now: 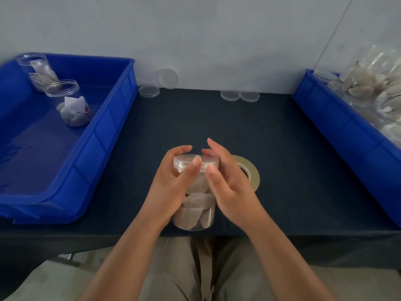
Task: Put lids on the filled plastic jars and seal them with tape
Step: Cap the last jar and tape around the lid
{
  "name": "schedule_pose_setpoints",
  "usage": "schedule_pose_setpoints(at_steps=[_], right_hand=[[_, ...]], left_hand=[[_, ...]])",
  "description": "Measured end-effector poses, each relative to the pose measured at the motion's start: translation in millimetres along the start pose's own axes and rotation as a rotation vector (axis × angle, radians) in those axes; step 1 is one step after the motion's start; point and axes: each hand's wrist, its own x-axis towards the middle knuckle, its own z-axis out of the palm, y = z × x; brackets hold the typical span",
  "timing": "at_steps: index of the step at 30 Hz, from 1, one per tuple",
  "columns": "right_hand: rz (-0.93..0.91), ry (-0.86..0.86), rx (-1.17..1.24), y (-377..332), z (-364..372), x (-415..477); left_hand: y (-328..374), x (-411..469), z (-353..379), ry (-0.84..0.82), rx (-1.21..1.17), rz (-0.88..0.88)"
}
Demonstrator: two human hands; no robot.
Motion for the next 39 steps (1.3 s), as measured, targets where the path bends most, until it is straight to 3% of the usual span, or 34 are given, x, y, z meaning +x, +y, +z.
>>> schedule_pose_setpoints(at_steps=[7,14,33,39], right_hand=[[-0.045,0.028,0.226,-1.0,12.7,-4.6],[-0.049,0.078,0.292,3.9,13.0,-4.1],[-0.111,0.195,0.16,-5.8,9.7,0.4],[-0.119,0.164,0.191,-2.2,7.4,-1.0]], left_hand=[[1.0,2.4,-0.2,-0.046,-0.056,-0.008],[-6.3,4.3,-0.1,-0.076,-0.06,-0.013],[-4.9,-2.0,8.7,0.028,-0.042,0.095],[-5.1,-4.0,15.2,0.096,0.062,0.125]])
